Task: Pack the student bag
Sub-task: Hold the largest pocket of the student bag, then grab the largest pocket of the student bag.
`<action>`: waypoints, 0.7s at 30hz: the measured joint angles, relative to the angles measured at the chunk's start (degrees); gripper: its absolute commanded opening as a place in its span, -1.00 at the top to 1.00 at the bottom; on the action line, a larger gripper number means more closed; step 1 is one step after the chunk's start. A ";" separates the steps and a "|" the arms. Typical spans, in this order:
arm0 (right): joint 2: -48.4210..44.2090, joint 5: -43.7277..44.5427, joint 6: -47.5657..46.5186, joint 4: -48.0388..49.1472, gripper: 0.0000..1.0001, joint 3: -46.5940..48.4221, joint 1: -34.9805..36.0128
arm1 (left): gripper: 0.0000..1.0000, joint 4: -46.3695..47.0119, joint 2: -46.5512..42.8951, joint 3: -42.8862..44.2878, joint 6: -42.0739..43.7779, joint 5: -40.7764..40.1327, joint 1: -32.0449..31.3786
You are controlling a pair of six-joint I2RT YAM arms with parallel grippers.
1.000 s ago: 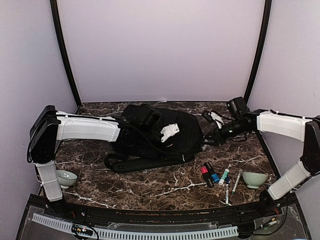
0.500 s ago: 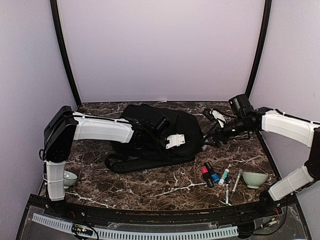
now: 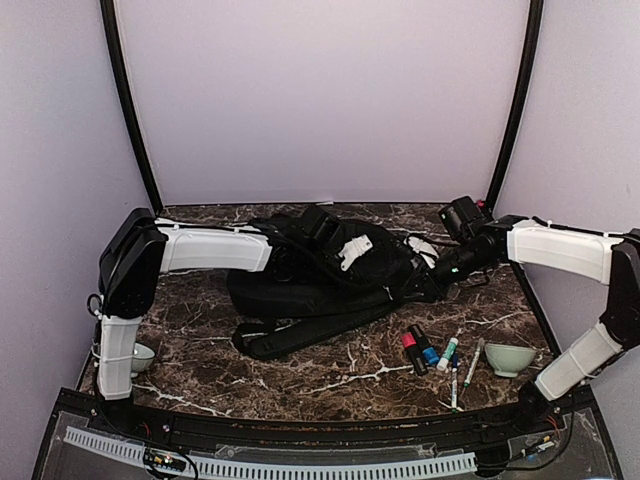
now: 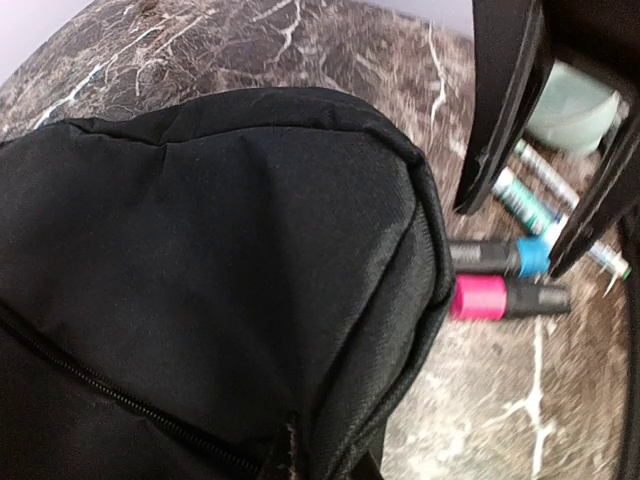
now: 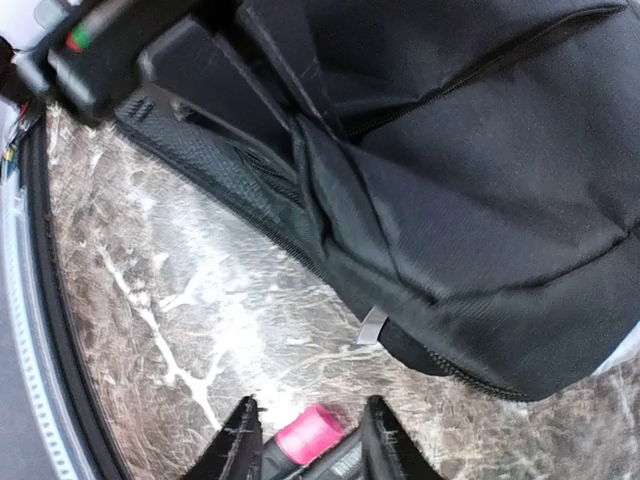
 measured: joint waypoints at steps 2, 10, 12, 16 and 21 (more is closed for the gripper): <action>0.00 1.92 1.18 0.50 0.18 0.00 0.20 | 1.00 2.47 0.66 0.04 -5.25 3.52 1.14; 1.70 6.32 5.07 4.76 0.04 0.04 0.33 | 1.00 8.74 2.25 0.04 -16.44 8.90 2.38; 2.82 6.67 5.81 6.16 0.03 0.26 0.59 | 1.00 9.77 2.47 0.04 -18.16 9.31 2.38; 5.66 8.74 7.69 8.07 0.09 1.22 1.90 | 1.00 10.84 2.82 0.04 -20.61 9.81 2.38; 7.37 13.92 9.97 10.97 0.37 1.79 3.08 | 1.00 11.54 3.08 0.04 -22.23 9.97 2.43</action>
